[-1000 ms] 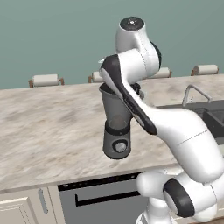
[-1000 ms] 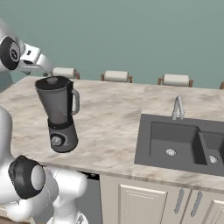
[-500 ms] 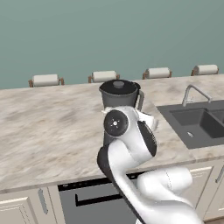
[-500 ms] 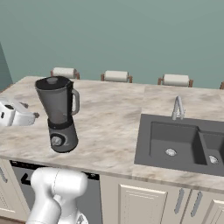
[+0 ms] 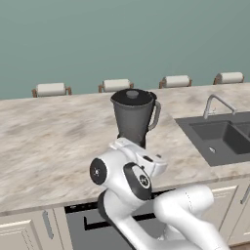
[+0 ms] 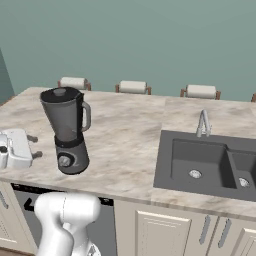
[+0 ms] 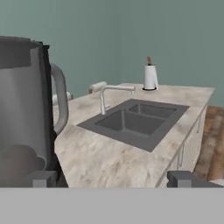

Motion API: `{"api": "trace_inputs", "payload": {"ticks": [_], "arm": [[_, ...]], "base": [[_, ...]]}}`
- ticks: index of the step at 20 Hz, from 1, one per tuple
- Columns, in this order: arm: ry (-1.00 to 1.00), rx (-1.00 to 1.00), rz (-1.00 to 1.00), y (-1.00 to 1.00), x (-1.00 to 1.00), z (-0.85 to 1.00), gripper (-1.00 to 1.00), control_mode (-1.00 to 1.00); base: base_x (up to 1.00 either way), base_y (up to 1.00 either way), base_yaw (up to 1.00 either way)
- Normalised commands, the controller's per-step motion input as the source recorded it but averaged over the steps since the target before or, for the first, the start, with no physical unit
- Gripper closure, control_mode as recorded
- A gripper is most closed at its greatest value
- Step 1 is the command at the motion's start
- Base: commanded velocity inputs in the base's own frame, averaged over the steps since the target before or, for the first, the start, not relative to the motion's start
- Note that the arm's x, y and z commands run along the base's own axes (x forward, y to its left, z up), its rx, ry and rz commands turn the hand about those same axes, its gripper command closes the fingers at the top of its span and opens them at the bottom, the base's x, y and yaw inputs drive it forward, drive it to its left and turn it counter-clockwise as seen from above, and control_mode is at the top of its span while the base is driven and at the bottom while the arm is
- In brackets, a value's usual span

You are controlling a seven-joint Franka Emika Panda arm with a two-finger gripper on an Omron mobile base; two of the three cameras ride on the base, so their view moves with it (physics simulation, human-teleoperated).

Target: Open the blender lid, put the peach in the blender, close the lid, and start the blender.

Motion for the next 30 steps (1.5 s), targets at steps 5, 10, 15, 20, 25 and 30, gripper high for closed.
{"api": "trace_inputs", "payload": {"ticks": [5, 10, 15, 20, 25, 30], "arm": [[0.01, -0.05, -0.08, 0.03, 0.23, -0.33, -1.00, -1.00], [0.00, 0.00, -0.02, 0.00, 0.44, -0.49, -1.00, -1.00], [0.01, 0.00, 0.00, 0.00, 0.54, -0.40, -1.00, -1.00], [0.00, 0.00, 0.00, 0.00, 0.37, -0.16, -1.00, -1.00], [0.00, 0.00, -0.01, 0.00, 0.07, -0.13, -1.00, -1.00], [0.00, 0.00, -0.03, 0.00, 0.02, -0.18, -1.00, -1.00]], "base": [[0.00, 0.00, 0.00], [0.00, 0.00, 0.00], [0.00, 0.00, 0.00], [0.00, 0.00, 0.00], [0.00, 0.00, 0.00], [0.00, 0.00, 0.00]]}}
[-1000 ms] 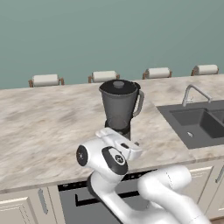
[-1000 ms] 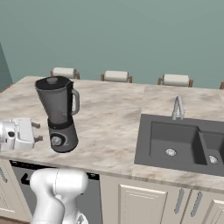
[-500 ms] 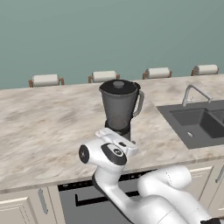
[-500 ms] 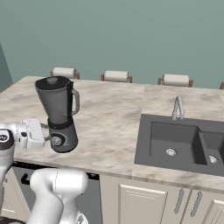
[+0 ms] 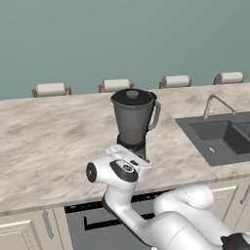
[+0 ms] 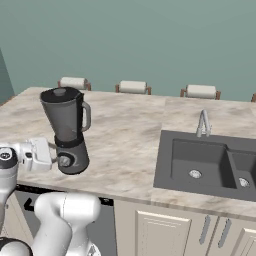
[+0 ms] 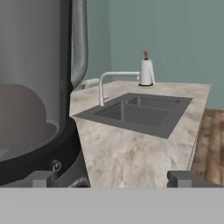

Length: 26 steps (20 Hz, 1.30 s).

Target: Open the blender lid, put the peach in the blender, close the lid, and start the blender.

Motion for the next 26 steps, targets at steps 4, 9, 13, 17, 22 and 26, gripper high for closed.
{"api": "trace_inputs", "payload": {"ticks": [4, 9, 13, 17, 22, 26], "arm": [[0.00, 0.00, -0.03, 0.00, 0.12, -0.10, -1.00, -1.00], [0.00, 0.00, -0.02, -0.01, 0.08, -0.01, -1.00, -1.00], [0.00, 0.00, -0.02, -0.02, 0.06, -0.03, -1.00, -1.00], [0.00, 0.00, -0.02, -0.11, 0.01, -0.08, -1.00, -1.00], [0.00, 0.00, -0.02, -0.22, 0.00, -0.11, -1.00, -1.00], [-0.02, 0.00, -0.01, -0.23, 0.00, -0.06, -1.00, -1.00]], "base": [[0.00, 0.00, 0.00], [0.00, 0.00, 0.00], [0.00, 0.00, 0.00], [0.00, 0.00, 0.00], [0.00, 0.00, 0.00], [0.00, 0.00, 0.00]]}}
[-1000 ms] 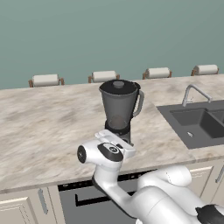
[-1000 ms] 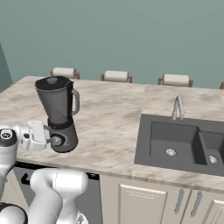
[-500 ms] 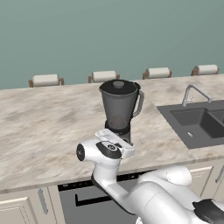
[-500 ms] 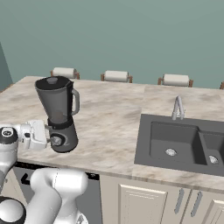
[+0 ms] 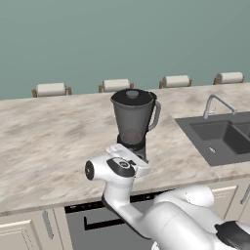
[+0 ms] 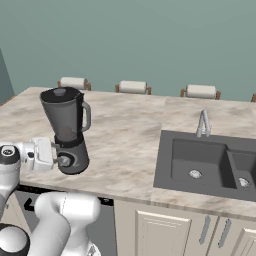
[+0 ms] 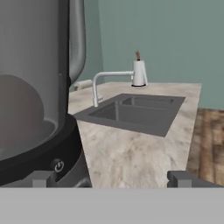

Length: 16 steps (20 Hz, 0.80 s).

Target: Open the blender lid, put the peach in the blender, close the lid, and start the blender.

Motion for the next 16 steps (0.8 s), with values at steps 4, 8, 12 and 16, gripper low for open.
{"api": "trace_inputs", "payload": {"ticks": [4, 8, 12, 16], "arm": [[-0.01, 0.00, -0.05, -0.33, 0.00, -0.07, -1.00, -1.00], [-0.07, 0.00, -0.09, -0.38, -0.15, -0.03, -1.00, -1.00], [-0.09, 0.00, -0.08, -0.25, -0.09, 0.00, -1.00, -1.00], [-0.04, 0.00, -0.04, -0.03, 0.00, 0.00, -1.00, -1.00]], "base": [[0.00, 0.00, 0.00], [0.00, 0.00, 0.00], [0.00, 0.00, 0.00], [0.00, 0.00, 0.00]]}}
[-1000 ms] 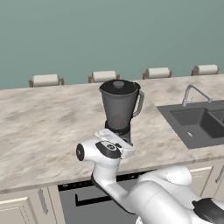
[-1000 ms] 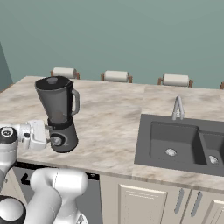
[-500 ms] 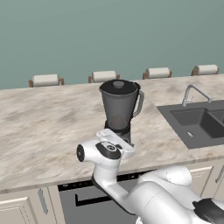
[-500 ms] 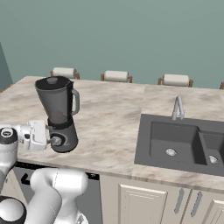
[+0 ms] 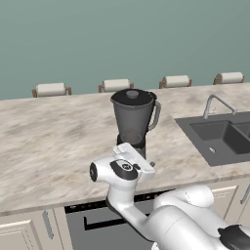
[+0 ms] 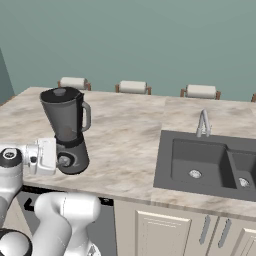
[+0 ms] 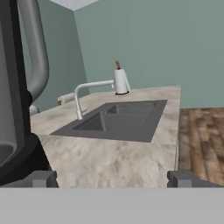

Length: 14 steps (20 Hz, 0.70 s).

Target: Open the blender lid, put the peach in the blender, close the lid, and start the blender.

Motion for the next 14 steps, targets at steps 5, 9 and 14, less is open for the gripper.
{"api": "trace_inputs", "payload": {"ticks": [5, 9, 14], "arm": [[-0.03, 0.00, 0.00, 0.00, 0.07, -0.03, -1.00, -1.00], [-0.01, 0.00, 0.00, 0.01, 0.10, -0.07, -1.00, -1.00], [-0.01, 0.00, 0.00, 0.12, 0.17, -0.03, -1.00, -1.00]], "base": [[0.00, 0.00, 0.00], [0.00, 0.00, 0.00], [0.00, 0.00, 0.00]]}}
